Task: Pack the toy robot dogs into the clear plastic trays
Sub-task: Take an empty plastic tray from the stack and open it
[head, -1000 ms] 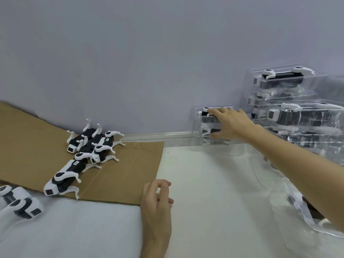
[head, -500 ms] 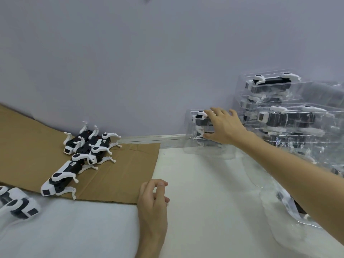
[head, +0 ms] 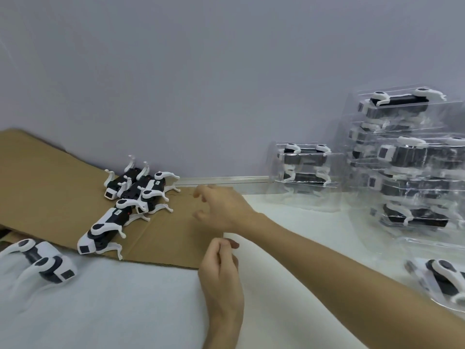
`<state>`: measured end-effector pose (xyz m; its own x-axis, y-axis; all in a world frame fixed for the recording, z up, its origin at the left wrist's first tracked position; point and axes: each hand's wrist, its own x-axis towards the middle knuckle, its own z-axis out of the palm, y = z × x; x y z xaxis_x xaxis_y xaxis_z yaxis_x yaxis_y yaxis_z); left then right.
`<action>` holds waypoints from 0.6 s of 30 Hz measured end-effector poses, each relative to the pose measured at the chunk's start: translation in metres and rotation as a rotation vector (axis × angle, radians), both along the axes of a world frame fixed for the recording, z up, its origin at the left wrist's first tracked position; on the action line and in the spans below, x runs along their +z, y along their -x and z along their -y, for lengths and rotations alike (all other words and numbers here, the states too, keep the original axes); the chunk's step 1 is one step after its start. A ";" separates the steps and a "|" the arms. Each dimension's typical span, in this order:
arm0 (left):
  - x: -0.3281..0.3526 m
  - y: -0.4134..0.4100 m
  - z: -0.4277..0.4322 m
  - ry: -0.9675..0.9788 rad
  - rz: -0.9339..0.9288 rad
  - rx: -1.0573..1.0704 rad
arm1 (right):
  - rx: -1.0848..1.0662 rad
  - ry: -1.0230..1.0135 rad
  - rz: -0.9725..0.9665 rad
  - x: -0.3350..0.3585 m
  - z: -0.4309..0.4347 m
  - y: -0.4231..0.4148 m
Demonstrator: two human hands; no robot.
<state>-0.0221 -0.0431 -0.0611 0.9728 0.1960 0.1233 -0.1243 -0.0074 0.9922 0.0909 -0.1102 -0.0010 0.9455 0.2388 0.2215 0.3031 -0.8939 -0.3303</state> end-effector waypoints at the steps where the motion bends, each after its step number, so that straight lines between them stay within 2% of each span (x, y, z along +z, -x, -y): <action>1: 0.000 0.000 0.000 -0.003 0.011 -0.004 | -0.003 0.101 0.045 -0.001 -0.004 -0.006; 4: -0.002 -0.002 -0.002 -0.022 0.028 -0.006 | -0.034 0.312 0.125 -0.001 0.002 -0.016; 6: -0.004 -0.004 -0.004 -0.045 0.022 -0.007 | -0.072 0.295 0.093 0.003 0.020 -0.013; 9: -0.007 -0.005 -0.007 -0.066 0.008 -0.015 | -0.120 0.158 0.071 0.023 0.060 0.014; 13: -0.008 -0.006 -0.010 -0.098 0.013 -0.093 | -0.117 -0.219 0.127 0.070 0.121 0.084; 18: -0.017 -0.009 -0.013 -0.221 0.050 -0.233 | -0.223 -0.292 0.392 0.118 0.203 0.180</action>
